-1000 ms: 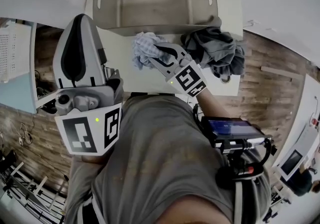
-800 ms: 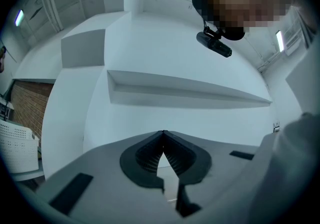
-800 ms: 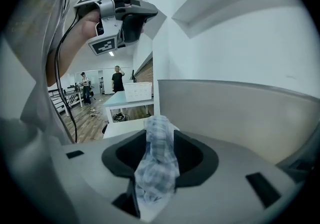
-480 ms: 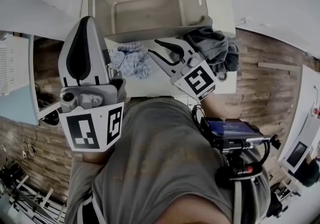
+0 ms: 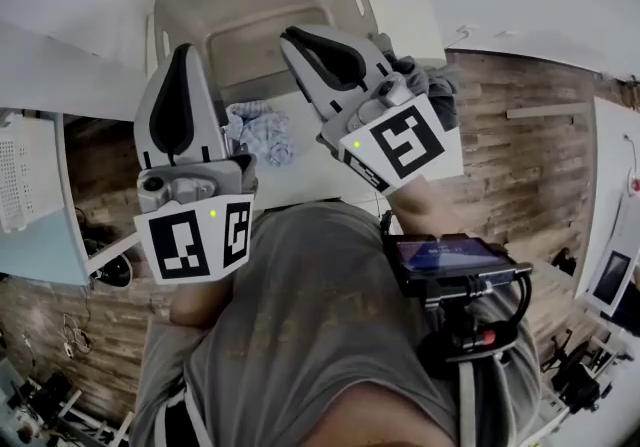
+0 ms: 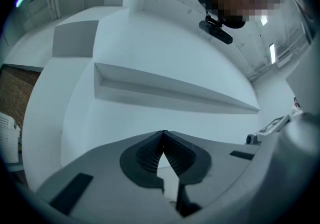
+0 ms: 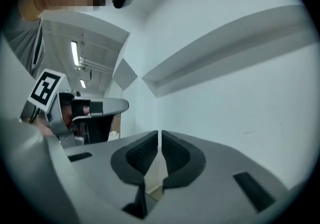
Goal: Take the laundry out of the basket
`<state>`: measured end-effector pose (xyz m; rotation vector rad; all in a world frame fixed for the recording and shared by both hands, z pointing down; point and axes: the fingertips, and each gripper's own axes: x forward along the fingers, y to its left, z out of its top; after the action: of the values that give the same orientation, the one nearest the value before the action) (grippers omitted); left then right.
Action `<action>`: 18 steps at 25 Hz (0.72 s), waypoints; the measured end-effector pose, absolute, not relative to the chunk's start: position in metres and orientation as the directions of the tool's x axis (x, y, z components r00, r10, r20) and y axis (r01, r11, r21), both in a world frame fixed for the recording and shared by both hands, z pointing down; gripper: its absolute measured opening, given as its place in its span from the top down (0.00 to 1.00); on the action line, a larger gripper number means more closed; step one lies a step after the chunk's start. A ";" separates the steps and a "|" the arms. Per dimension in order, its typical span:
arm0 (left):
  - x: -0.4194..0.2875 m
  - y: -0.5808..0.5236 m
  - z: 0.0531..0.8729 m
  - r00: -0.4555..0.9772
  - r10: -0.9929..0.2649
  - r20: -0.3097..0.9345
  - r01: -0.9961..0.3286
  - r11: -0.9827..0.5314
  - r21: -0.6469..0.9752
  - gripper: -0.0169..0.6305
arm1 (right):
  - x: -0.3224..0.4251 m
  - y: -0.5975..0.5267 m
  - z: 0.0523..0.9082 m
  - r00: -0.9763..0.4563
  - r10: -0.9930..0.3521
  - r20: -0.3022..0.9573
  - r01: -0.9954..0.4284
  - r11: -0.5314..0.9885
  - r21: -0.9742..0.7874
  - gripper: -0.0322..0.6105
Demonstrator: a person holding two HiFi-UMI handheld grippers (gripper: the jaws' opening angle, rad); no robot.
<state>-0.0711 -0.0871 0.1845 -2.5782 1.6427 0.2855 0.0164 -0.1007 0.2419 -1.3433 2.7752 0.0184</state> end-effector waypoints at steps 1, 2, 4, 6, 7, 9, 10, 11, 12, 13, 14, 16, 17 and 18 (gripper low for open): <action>-0.065 -0.086 0.186 0.421 -0.886 -0.193 -0.900 -0.435 0.036 0.96 | 0.019 -0.100 0.234 -0.610 -0.789 -0.074 -0.791 0.612 -0.002 0.91; -0.058 -0.086 0.187 0.432 -0.881 -0.191 -0.894 -0.446 0.034 0.96 | 0.021 -0.100 0.227 -0.602 -0.794 -0.087 -0.798 0.603 0.013 0.91; -0.049 -0.085 0.188 0.454 -0.870 -0.190 -0.884 -0.467 0.028 0.96 | 0.024 -0.100 0.219 -0.585 -0.805 -0.098 -0.810 0.584 0.045 0.92; -0.043 -0.084 0.187 0.472 -0.861 -0.192 -0.875 -0.484 0.021 0.96 | 0.023 -0.099 0.216 -0.577 -0.811 -0.101 -0.817 0.574 0.060 0.93; -0.042 -0.083 0.187 0.479 -0.857 -0.193 -0.871 -0.491 0.019 0.96 | 0.022 -0.099 0.216 -0.577 -0.811 -0.102 -0.817 0.573 0.061 0.94; -0.040 -0.083 0.187 0.490 -0.851 -0.191 -0.865 -0.501 0.015 0.96 | 0.020 -0.098 0.217 -0.578 -0.810 -0.099 -0.816 0.575 0.064 0.94; -0.039 -0.083 0.188 0.494 -0.849 -0.189 -0.863 -0.505 0.014 0.96 | 0.019 -0.098 0.217 -0.578 -0.810 -0.097 -0.816 0.574 0.066 0.94; -0.038 -0.083 0.189 0.498 -0.847 -0.187 -0.861 -0.509 0.014 0.96 | 0.019 -0.098 0.217 -0.578 -0.810 -0.098 -0.816 0.575 0.065 0.94; -0.037 -0.083 0.189 0.502 -0.845 -0.186 -0.858 -0.513 0.013 0.96 | 0.018 -0.097 0.217 -0.578 -0.809 -0.102 -0.816 0.575 0.063 0.94; -0.037 -0.083 0.190 0.505 -0.843 -0.185 -0.857 -0.516 0.012 0.96 | 0.018 -0.097 0.216 -0.578 -0.809 -0.105 -0.816 0.574 0.063 0.94; -0.037 -0.083 0.189 0.507 -0.841 -0.186 -0.855 -0.518 0.011 0.96 | 0.018 -0.097 0.215 -0.577 -0.810 -0.105 -0.817 0.574 0.063 0.94; -0.037 -0.084 0.189 0.510 -0.839 -0.187 -0.853 -0.521 0.010 0.96 | 0.018 -0.096 0.215 -0.577 -0.810 -0.103 -0.817 0.573 0.067 0.94; -0.037 -0.084 0.188 0.511 -0.839 -0.188 -0.853 -0.522 0.010 0.96 | 0.018 -0.097 0.214 -0.576 -0.811 -0.103 -0.817 0.572 0.069 0.94; -0.037 -0.084 0.188 0.512 -0.838 -0.188 -0.852 -0.523 0.010 0.96 | 0.018 -0.097 0.214 -0.576 -0.811 -0.102 -0.818 0.571 0.070 0.94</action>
<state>-0.0375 -0.0840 0.1880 -2.6582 1.4898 0.2599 0.0179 -0.0967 0.2137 -1.4178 2.7322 0.1684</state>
